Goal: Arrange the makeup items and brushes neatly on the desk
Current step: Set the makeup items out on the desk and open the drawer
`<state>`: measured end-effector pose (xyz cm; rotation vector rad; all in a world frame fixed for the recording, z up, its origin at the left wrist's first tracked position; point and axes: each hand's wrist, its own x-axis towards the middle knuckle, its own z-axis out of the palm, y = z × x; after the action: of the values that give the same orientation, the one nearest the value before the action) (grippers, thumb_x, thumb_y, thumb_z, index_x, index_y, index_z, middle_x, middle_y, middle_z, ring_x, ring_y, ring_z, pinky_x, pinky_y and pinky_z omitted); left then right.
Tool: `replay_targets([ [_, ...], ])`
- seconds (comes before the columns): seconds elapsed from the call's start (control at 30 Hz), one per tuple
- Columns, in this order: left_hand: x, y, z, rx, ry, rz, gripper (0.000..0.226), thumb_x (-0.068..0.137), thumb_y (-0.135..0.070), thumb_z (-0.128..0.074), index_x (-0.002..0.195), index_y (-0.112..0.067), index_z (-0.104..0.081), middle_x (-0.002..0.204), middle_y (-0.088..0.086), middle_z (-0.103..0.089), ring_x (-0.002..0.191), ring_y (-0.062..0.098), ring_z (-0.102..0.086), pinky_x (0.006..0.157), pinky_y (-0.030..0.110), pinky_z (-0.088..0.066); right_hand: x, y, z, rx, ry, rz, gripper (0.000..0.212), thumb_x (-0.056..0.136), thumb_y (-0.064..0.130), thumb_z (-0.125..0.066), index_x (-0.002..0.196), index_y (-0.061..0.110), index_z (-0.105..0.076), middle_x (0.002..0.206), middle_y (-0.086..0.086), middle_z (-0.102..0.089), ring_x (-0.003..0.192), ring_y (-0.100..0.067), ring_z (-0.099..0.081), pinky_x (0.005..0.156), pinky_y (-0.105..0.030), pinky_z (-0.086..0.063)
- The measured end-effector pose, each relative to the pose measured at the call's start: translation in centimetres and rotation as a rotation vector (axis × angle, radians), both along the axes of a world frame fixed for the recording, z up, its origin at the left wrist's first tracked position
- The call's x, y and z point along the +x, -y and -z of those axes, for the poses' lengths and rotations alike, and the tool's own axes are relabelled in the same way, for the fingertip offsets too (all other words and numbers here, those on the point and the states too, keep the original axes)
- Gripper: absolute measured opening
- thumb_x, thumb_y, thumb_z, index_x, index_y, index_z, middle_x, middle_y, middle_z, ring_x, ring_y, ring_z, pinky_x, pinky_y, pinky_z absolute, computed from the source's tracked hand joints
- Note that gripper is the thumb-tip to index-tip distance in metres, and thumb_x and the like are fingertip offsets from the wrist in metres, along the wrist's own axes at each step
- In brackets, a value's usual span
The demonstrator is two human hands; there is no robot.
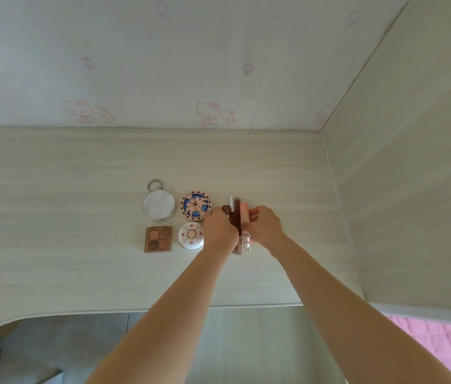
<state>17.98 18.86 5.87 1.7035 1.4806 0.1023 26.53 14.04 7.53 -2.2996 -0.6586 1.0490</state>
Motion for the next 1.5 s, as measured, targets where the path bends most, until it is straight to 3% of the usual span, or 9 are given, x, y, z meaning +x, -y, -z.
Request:
replay_targets([
  [0.07, 0.0, 0.1, -0.1, 0.01, -0.016, 0.001, 0.03, 0.084, 0.002, -0.05, 0.114, -0.001, -0.054, 0.118, 0.019, -0.052, 0.11, 0.032, -0.049, 0.094, 0.042, -0.044, -0.1, 0.1, -0.1, 0.001, 0.007, 0.006, 0.05, 0.096, 0.043, -0.045, 0.099, -0.002, -0.064, 0.096, -0.016, -0.071, 0.09, -0.032, -0.066, 0.083, -0.045, -0.054],
  [0.2, 0.0, 0.2, -0.3, 0.063, -0.04, 0.055, 0.022, 0.085, -0.002, -0.05, 0.104, -0.008, -0.06, 0.11, 0.015, -0.056, 0.11, 0.031, -0.048, 0.096, 0.044, -0.042, 0.2, 0.6, -0.3, -0.003, 0.042, -0.023, 0.033, 0.093, 0.021, -0.05, 0.101, -0.006, -0.065, 0.1, -0.02, -0.07, 0.093, -0.036, -0.065, 0.085, -0.047, -0.052],
  [0.4, -0.4, 0.7, -0.7, 0.108, -0.039, 0.118, 0.018, 0.085, -0.003, -0.05, 0.1, -0.007, -0.06, 0.099, 0.014, -0.064, 0.099, 0.032, -0.057, 0.091, 0.045, -0.045, 0.7, 1.2, 0.0, -0.007, 0.009, -0.025, 0.027, 0.088, 0.013, -0.056, 0.114, 0.006, -0.061, 0.107, -0.008, -0.065, 0.099, -0.027, -0.063, 0.088, -0.04, -0.053],
  [0.5, -0.9, 1.2, -1.2, 0.126, 0.005, 0.129, 0.016, 0.084, 0.0, -0.05, 0.096, -0.004, -0.06, 0.088, 0.012, -0.064, 0.088, 0.03, -0.061, 0.078, 0.041, -0.051, 1.0, 1.8, 0.1, -0.029, 0.058, -0.078, 0.038, 0.086, 0.01, -0.056, 0.124, 0.012, -0.055, 0.116, -0.004, -0.062, 0.101, -0.019, -0.058, 0.082, -0.026, -0.045],
  [0.63, -2.1, 2.3, -2.3, 0.182, 0.071, 0.139, 0.017, 0.087, 0.002, -0.047, 0.099, 0.002, -0.059, 0.084, 0.013, -0.061, 0.076, 0.026, -0.056, 0.061, 0.028, -0.039, 0.6, 3.5, -0.4, 0.018, 0.23, -0.24, 0.04, 0.09, 0.013, -0.054, 0.13, 0.013, -0.049, 0.126, -0.004, -0.055, 0.115, -0.021, -0.053, 0.089, -0.025, -0.039],
  [0.77, -4.5, 4.5, -3.2, 0.274, 0.149, 0.209, 0.023, 0.091, -0.002, -0.049, 0.111, 0.001, -0.059, 0.099, 0.016, -0.066, 0.093, 0.032, -0.061, 0.078, 0.03, -0.045, -0.7, 6.9, -1.3, 0.089, 0.384, -0.386, 0.04, 0.092, 0.013, -0.054, 0.132, 0.011, -0.048, 0.127, -0.008, -0.051, 0.113, -0.026, -0.054, 0.093, -0.032, -0.045],
  [0.83, -6.2, 5.8, -3.0, 0.291, 0.142, 0.247, 0.032, 0.09, 0.0, -0.049, 0.121, -0.003, -0.057, 0.113, 0.014, -0.063, 0.11, 0.027, -0.054, 0.086, 0.022, -0.038, -1.5, 9.0, -1.6, 0.103, 0.429, -0.427, 0.039, 0.093, 0.012, -0.052, 0.132, 0.011, -0.048, 0.127, -0.008, -0.051, 0.111, -0.027, -0.056, 0.092, -0.033, -0.047],
  [0.93, -8.8, 8.3, -2.3, 0.325, 0.089, 0.277, 0.038, 0.091, -0.004, -0.049, 0.128, -0.011, -0.053, 0.124, 0.006, -0.058, 0.123, 0.02, -0.045, 0.096, 0.027, -0.038, -2.6, 12.4, -1.5, 0.113, 0.451, -0.479, 0.039, 0.094, 0.012, -0.049, 0.133, 0.011, -0.047, 0.13, -0.007, -0.049, 0.115, -0.025, -0.053, 0.094, -0.032, -0.046],
  [1.5, -22.5, 26.4, 4.0, 0.211, -0.162, 0.326, 0.036, 0.096, -0.014, -0.046, 0.131, -0.019, -0.049, 0.117, -0.003, -0.058, 0.109, 0.011, -0.053, 0.085, 0.025, -0.047, -10.3, 31.8, 4.0, -0.011, 0.396, -0.744, 0.044, 0.1, 0.027, -0.042, 0.142, 0.017, -0.035, 0.133, -0.003, -0.047, 0.119, -0.018, -0.048, 0.088, -0.027, -0.051],
])
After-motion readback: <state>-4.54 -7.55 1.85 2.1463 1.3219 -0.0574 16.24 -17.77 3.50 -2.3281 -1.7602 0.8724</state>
